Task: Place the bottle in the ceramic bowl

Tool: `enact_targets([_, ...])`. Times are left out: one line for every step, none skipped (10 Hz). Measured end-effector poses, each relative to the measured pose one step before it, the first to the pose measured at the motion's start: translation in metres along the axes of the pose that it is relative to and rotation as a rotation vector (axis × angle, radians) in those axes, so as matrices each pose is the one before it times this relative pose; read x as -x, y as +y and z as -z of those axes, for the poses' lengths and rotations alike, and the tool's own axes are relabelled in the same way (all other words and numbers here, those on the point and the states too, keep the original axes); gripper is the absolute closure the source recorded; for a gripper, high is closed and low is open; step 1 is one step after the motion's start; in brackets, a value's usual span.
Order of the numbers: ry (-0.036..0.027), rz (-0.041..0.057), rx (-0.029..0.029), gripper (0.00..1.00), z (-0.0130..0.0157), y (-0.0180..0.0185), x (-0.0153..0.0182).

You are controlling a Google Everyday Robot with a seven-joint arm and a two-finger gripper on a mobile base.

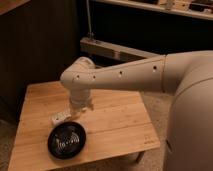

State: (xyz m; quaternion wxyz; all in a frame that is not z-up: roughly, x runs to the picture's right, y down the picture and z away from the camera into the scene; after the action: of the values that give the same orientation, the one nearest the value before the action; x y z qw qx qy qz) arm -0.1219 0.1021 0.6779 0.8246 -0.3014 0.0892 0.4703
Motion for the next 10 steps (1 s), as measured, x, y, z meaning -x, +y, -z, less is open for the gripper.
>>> enact_targets([-0.01759,0.10398,0.01165,0.35,0.00281,0.00493,-0.00097])
enact_targets([-0.01970,0.11661,0.01220,0.35,0.00277,0.00720,0.00024])
enact_targets([-0.01562,0.08366,0.00671,0.35,0.00226,0.00471,0.00063])
enact_targets([-0.00858,0.04835,0.00336,0.35,0.00124,0.00269,0.00037])
enact_targets([-0.00590,0.03263,0.00222,0.35,0.00069,0.00204,0.00058])
enact_targets([-0.00617,0.03183,0.00195,0.35,0.00083,0.00181,0.00044])
enact_targets([0.00003,0.00084,0.00018,0.35,-0.00008,0.00022,0.00019])
enact_targets([-0.00144,0.00469,0.00006,0.35,-0.00027,0.00061,-0.00015])
enact_targets([-0.01564,0.04564,-0.01158,0.35,0.00040,0.00043,-0.00114])
enact_targets([-0.02019,0.08959,-0.01998,0.35,0.00088,-0.00113,-0.00221])
